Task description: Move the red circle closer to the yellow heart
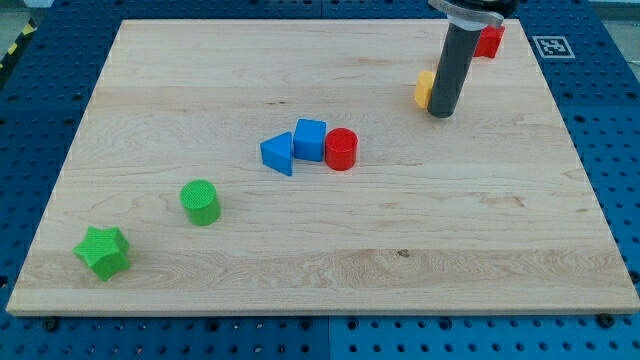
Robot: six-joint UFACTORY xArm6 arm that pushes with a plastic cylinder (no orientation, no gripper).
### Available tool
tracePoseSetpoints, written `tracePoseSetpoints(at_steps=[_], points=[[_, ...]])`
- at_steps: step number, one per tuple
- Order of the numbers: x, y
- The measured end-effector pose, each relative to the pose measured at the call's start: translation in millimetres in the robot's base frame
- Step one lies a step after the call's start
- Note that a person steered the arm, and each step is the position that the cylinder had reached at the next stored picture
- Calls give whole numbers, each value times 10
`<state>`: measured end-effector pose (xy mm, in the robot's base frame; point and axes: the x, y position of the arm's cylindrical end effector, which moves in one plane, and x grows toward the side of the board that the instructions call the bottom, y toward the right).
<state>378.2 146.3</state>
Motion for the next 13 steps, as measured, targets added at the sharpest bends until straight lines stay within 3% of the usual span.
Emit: tracePoseSetpoints(at_steps=[2,4,5,6,9,13], points=[[700,-57],[1368,-934],[1349,-1474],[1227,-1544],[685,-1464],[551,-1283]])
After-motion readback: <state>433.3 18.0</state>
